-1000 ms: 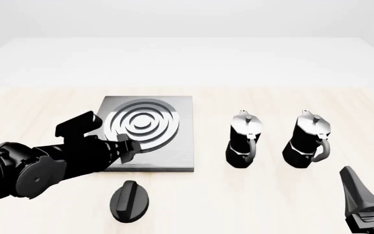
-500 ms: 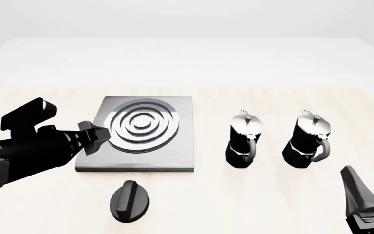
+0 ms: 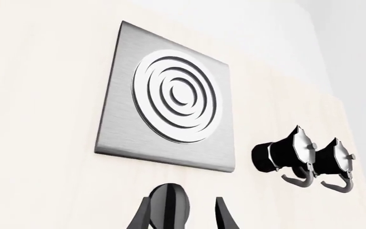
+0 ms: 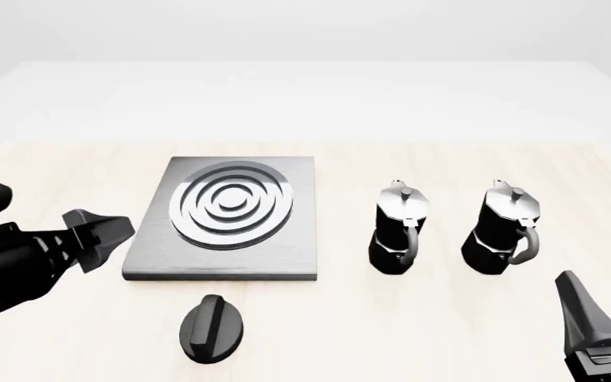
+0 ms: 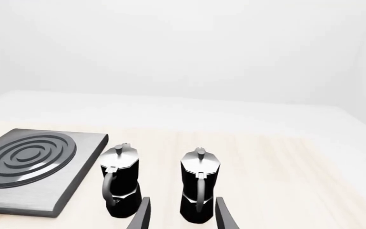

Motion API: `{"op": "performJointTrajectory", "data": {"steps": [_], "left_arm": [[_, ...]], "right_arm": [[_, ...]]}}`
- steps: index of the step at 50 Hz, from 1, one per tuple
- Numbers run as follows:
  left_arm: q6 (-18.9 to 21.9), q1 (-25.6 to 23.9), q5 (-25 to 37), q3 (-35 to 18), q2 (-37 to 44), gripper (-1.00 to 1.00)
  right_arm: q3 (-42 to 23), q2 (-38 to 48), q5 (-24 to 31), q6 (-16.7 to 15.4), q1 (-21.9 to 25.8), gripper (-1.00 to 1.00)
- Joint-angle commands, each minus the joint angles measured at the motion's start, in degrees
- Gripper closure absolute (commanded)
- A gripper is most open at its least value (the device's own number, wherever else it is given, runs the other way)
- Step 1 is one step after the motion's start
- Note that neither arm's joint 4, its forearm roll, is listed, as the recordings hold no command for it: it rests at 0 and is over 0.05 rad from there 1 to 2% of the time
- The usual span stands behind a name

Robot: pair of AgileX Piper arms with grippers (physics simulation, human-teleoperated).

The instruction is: Turn off the stove.

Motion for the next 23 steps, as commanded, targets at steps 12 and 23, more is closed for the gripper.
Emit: {"op": "performJointTrajectory", "data": {"steps": [12,23], "left_arm": [[-2.6,1.4,8.2,-0.8,-11.1,-1.00],[-3.4,4.9,12.2,-3.0,-15.5,-1.00]], "right_arm": [[0.0,0.0,-0.2,-0.8,0.5,-1.00],[0.0,0.0,-0.1,-0.9,0.9,-1.00]]}}
